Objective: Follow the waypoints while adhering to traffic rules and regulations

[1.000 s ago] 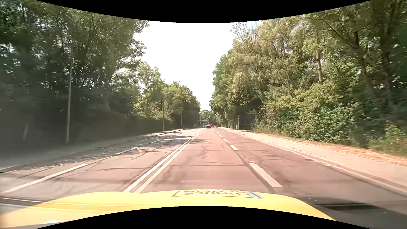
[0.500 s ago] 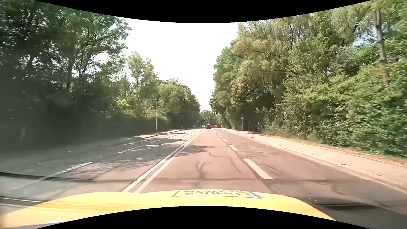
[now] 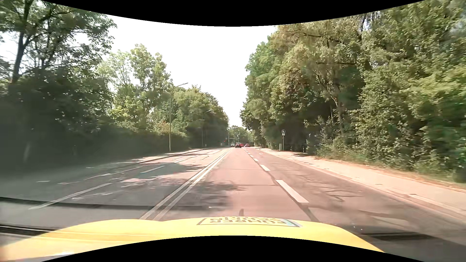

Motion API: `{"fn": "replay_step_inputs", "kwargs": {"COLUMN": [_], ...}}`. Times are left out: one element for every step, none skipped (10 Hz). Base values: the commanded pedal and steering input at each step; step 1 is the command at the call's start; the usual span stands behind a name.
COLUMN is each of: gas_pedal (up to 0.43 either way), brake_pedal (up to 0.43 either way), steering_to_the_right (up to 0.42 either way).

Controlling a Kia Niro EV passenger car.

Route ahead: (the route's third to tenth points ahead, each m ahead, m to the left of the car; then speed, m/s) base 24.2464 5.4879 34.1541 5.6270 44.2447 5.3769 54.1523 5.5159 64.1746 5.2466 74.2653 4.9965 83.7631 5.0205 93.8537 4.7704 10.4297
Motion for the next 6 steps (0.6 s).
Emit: {"fn": "replay_step_inputs", "kwargs": {"gas_pedal": [0.008, 0.008, 0.008, 0.008, 0.008, 0.008], "brake_pedal": [0.0, 0.0, 0.0, 0.0, 0.0, 0.0], "steering_to_the_right": [0.0, 0.0, 0.0, 0.0, 0.0, 0.0]}}
